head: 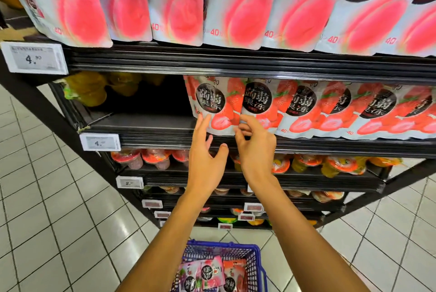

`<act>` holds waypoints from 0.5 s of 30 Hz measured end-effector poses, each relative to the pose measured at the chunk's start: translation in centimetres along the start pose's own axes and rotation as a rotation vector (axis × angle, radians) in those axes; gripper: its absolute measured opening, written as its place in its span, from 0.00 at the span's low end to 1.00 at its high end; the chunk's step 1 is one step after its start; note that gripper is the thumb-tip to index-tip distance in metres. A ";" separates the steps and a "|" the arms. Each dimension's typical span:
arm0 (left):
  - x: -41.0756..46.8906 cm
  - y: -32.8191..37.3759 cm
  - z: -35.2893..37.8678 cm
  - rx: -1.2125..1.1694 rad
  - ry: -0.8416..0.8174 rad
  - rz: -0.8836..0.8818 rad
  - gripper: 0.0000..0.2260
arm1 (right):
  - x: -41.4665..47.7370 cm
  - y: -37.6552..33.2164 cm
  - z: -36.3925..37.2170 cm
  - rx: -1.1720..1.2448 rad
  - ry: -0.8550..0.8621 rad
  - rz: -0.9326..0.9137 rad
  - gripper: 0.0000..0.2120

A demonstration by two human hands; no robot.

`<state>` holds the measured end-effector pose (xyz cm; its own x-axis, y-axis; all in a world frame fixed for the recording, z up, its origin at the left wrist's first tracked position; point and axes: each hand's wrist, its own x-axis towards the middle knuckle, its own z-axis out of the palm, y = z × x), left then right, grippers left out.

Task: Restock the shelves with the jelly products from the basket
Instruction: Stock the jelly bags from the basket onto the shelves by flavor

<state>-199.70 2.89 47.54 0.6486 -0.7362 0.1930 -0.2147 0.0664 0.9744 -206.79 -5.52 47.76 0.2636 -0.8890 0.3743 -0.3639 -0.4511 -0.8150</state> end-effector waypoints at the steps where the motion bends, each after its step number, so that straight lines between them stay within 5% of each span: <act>1: 0.0 0.0 0.1 -0.001 0.002 -0.005 0.33 | -0.1 0.1 -0.2 -0.003 -0.004 0.000 0.12; 15: 0.1 0.2 0.2 -0.032 0.014 -0.036 0.31 | -0.7 0.6 -2.0 0.117 0.015 0.043 0.09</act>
<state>-199.81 2.73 47.76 0.6657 -0.7291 0.1593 -0.1677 0.0619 0.9839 -208.98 -5.28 47.92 0.2366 -0.9089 0.3434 -0.2675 -0.4007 -0.8763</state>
